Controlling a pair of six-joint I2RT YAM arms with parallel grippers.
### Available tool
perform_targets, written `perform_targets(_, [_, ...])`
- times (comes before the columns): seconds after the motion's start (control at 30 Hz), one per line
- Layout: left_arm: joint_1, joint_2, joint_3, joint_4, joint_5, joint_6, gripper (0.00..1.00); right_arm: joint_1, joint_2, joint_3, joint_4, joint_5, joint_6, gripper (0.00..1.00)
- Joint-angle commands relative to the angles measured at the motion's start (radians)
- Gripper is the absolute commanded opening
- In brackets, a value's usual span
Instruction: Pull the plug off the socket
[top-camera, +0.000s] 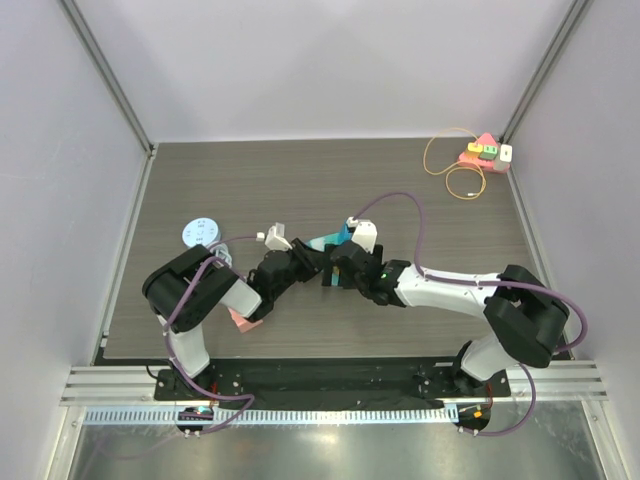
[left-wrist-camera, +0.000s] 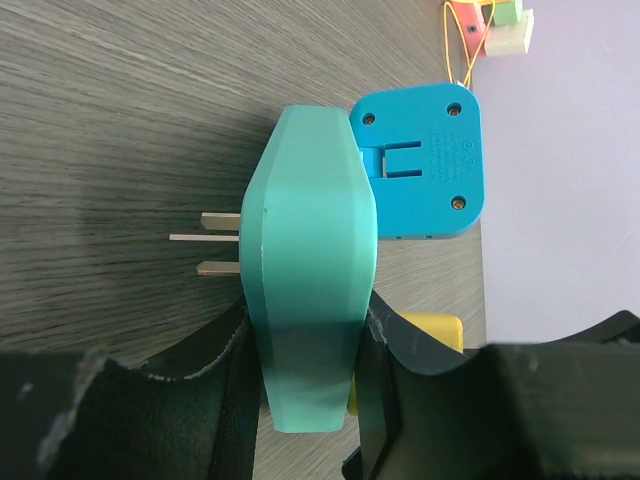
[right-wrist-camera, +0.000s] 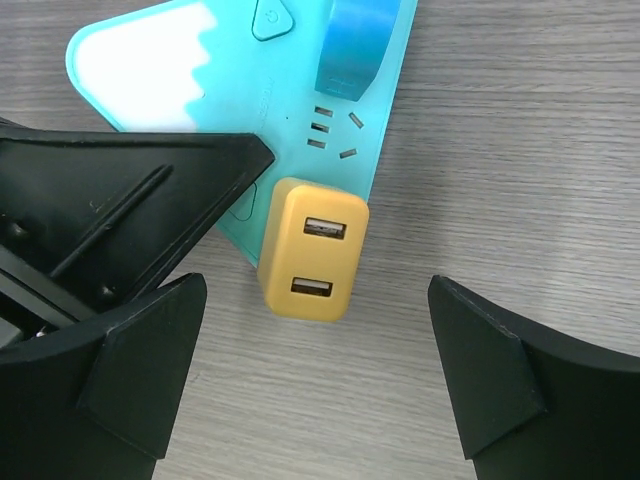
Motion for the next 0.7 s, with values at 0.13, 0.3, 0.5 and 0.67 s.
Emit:
perform_targets(0.13, [-0.006, 0.003, -0.027, -0.041, 0.015, 0.056, 0.00, -0.033, -0.017, 0.118, -0.065, -0.077, -0.007, 1.00])
perform_targets(0.3, [-0.009, -0.006, -0.052, -0.039, 0.002, 0.055, 0.00, -0.043, -0.067, 0.089, -0.042, -0.100, -0.025, 0.84])
perform_targets(0.5, [-0.013, 0.000, -0.043, -0.041, 0.009, 0.058, 0.00, -0.093, -0.092, 0.073, -0.005, -0.160, -0.037, 0.66])
perform_targets(0.67, [-0.013, 0.009, -0.036, -0.039, 0.019, 0.053, 0.00, -0.134, -0.069, 0.052, 0.027, -0.235, -0.010, 0.65])
